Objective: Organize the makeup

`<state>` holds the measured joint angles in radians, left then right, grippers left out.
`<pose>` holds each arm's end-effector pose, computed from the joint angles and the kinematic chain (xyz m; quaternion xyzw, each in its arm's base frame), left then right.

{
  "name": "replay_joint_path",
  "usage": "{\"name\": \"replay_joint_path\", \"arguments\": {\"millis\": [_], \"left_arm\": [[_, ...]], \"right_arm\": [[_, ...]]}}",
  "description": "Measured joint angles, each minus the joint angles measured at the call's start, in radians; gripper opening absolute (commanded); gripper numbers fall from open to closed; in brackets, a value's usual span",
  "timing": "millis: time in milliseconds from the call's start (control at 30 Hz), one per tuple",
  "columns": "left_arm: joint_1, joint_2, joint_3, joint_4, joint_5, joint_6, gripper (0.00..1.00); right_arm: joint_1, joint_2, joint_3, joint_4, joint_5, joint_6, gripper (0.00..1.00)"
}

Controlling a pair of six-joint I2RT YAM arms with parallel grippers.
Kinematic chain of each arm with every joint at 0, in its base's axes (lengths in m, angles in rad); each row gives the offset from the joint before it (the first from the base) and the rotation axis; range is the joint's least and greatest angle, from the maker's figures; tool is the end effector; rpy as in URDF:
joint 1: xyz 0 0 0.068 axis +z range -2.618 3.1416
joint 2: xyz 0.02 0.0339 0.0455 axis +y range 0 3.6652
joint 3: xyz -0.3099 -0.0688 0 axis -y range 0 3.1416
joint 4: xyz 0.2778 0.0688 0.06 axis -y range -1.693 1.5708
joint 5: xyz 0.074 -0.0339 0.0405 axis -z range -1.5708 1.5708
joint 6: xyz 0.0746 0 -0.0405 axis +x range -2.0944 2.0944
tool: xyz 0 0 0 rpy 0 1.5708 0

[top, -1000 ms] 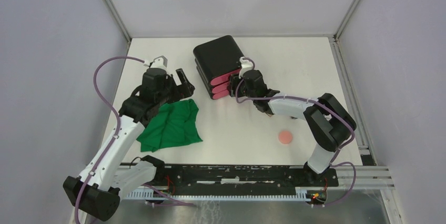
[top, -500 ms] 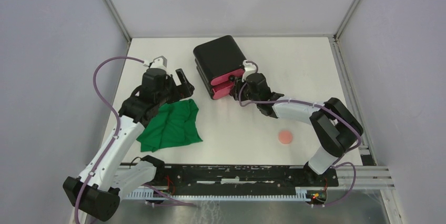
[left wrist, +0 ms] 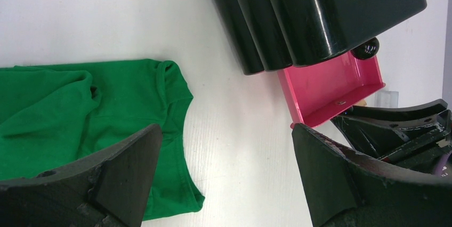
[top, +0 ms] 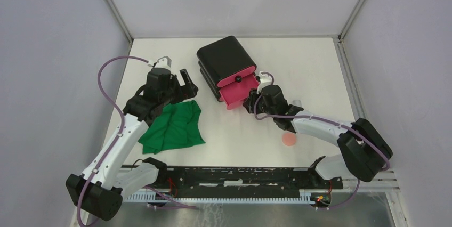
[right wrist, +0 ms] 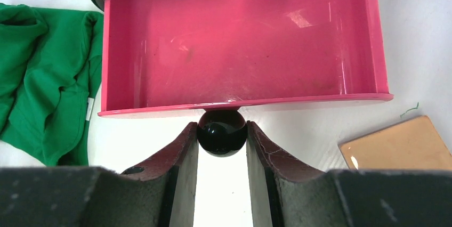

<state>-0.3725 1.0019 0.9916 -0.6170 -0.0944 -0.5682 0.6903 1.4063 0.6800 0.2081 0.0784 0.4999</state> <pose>0.2368 -0.0850 0.3447 -0.1083 0.8834 -0.1683 0.4237 0.2703 0.2156 0.2061 -0.0625 0.8620 0.2533 0.4347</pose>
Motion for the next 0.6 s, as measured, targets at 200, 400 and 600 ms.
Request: {"name": "replay_joint_path", "arguments": {"millis": [200, 400, 600], "left_arm": [[0.000, 0.005, 0.000, 0.007, 0.002, 0.000, 0.99], [0.000, 0.007, 0.000, 0.012, 0.010, 0.000, 0.99], [0.000, 0.008, 0.000, 0.015, 0.019, 0.000, 0.99]], "right_arm": [[0.002, -0.013, -0.009, -0.018, -0.003, 0.008, 0.61], [0.002, -0.054, -0.001, -0.152, 0.024, 0.000, 0.77], [0.000, -0.291, 0.003, -0.330, 0.145, -0.038, 0.81]]}}
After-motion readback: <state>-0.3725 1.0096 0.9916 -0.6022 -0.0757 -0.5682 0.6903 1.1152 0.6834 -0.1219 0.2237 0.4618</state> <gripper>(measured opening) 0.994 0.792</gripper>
